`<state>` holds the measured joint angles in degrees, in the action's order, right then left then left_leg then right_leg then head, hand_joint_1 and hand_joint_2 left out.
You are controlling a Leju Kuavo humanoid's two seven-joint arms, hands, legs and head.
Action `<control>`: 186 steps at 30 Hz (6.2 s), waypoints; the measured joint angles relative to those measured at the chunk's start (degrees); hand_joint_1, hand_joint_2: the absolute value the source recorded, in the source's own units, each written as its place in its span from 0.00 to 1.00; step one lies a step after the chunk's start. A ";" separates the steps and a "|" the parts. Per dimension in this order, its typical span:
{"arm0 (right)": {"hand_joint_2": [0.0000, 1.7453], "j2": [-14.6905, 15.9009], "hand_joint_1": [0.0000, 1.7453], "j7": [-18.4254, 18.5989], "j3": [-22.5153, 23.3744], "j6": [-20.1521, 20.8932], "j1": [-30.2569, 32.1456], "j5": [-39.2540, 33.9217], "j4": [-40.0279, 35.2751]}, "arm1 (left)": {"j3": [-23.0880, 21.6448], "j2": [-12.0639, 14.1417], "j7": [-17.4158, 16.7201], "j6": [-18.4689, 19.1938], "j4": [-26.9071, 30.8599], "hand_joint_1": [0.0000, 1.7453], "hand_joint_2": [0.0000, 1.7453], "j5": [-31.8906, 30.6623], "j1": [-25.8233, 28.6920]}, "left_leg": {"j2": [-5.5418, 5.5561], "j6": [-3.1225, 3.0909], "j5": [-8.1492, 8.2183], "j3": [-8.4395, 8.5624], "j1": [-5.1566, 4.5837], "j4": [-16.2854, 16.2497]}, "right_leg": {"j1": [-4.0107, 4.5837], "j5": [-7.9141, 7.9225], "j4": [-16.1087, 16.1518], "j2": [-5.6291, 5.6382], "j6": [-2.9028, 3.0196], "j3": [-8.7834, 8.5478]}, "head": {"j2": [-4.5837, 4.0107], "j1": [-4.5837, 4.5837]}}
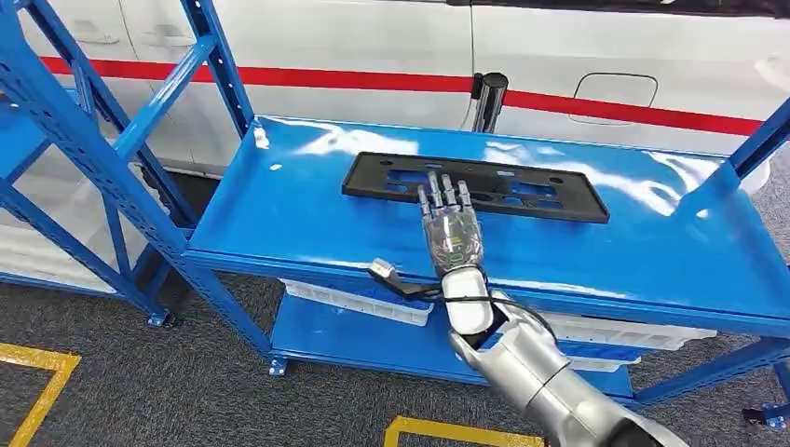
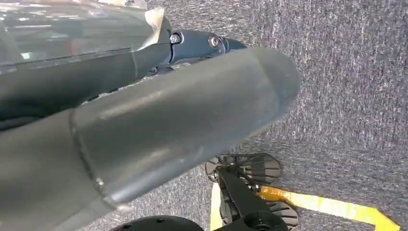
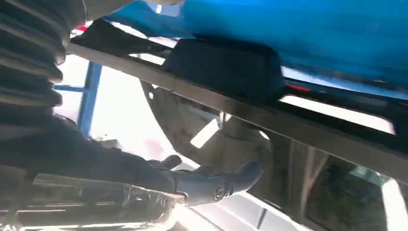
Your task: Take the parts from the cabinet and place them on the table.
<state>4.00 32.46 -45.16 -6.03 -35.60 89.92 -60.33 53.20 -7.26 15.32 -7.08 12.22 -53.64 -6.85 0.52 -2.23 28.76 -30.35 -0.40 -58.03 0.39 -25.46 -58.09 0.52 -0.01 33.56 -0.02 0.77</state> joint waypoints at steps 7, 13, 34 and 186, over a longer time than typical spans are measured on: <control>1.00 -0.74 0.00 0.85 -0.26 -3.54 -3.65 0.00 7.55 | 0.09 -0.52 0.13 0.00 -0.04 0.00 0.00 0.68 0.17 | 0.00 0.00 0.00 0.01 -0.03 0.00 | -0.01 0.01 0.00 0.00 0.00 -0.06 | 0.00 -0.02; 1.00 -2.75 0.00 0.83 -1.29 -5.03 -6.42 0.00 12.92 | 0.11 -0.85 0.31 0.07 -0.07 0.00 0.00 0.70 0.46 | -0.02 0.00 0.00 0.06 -0.02 0.00 | 0.00 0.01 0.00 0.01 0.00 -0.07 | 0.02 0.00; 1.00 -5.70 0.00 -0.94 -1.77 -4.76 -9.87 0.00 19.37 | 0.11 -1.07 0.61 -0.09 -0.09 0.00 0.00 0.70 0.68 | -0.03 0.00 0.00 0.05 -0.01 0.00 | 0.01 0.00 0.00 0.01 0.00 -0.05 | 0.00 0.00; 1.00 -1.55 1.00 -53.03 22.80 7.76 12.92 -92.17 -41.26 | 5.70 -0.55 9.79 -1.14 -0.07 0.00 1.00 7.41 0.06 | -0.68 -1.21 -0.91 0.97 0.54 1.35 | -0.89 1.67 -1.89 -0.49 -1.46 5.01 | 0.02 -0.07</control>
<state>2.45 -20.57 -22.36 1.72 -22.69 -2.25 -101.59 58.90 -7.80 25.11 -8.22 12.15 -46.23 -6.79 -0.16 -3.44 27.85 -29.37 0.13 -56.68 -0.50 -23.80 -59.98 0.04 -1.47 38.57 0.00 0.70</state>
